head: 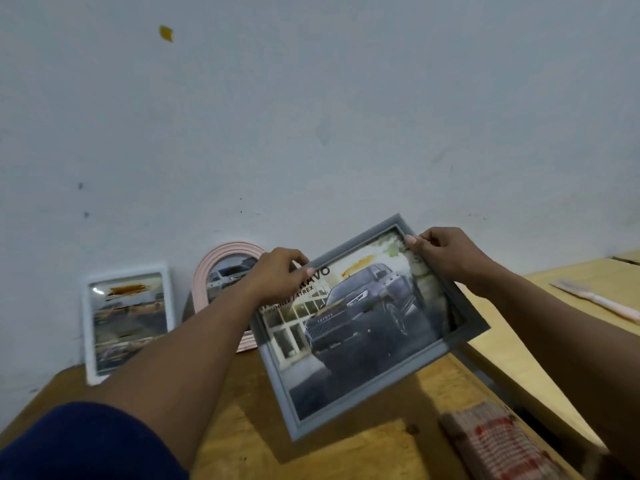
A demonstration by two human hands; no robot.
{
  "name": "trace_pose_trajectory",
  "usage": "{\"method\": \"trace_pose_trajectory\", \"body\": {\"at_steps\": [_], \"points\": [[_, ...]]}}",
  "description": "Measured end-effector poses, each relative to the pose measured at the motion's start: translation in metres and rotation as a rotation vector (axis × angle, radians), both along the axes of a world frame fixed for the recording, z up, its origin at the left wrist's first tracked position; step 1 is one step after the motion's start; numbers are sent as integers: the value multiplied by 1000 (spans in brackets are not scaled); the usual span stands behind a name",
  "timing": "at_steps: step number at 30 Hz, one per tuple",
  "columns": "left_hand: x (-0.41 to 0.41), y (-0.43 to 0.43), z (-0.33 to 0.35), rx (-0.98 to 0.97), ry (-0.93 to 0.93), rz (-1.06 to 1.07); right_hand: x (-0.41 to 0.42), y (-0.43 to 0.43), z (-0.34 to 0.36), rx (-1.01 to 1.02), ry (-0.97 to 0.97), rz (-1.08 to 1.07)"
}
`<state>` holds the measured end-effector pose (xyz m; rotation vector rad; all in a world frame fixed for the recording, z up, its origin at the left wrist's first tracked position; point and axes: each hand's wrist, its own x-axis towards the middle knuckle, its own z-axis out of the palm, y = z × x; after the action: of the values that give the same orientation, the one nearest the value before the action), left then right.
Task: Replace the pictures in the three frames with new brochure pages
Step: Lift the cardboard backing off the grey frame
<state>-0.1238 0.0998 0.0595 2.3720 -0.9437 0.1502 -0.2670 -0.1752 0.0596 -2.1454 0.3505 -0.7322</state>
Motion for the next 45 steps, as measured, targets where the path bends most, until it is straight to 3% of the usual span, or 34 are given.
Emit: {"method": "trace_pose_trajectory", "body": {"at_steps": [7,12,14,21,25,29,35,40,45], "points": [[-12,53,-19,22,176,19,-6,68,49,-101,188,233],[-34,51,6,-289,472,-18,-1,120,102,-438,302,206],[-41,47,20,-325,517,-22,0,143,115,-508,335,178],[-56,66,42,-347,802,17,15,198,95,-156,389,391],[-50,85,15,-396,909,24,24,196,48,-93,319,342],[-41,98,-27,-362,804,92,30,174,-22,-101,324,170],[-34,125,-94,-479,667,348,26,159,-113,-376,470,158],[-24,157,-139,-459,532,604,22,171,-146,-489,550,154],[-29,182,-161,-311,491,680,23,184,-167,-476,521,158]]}}
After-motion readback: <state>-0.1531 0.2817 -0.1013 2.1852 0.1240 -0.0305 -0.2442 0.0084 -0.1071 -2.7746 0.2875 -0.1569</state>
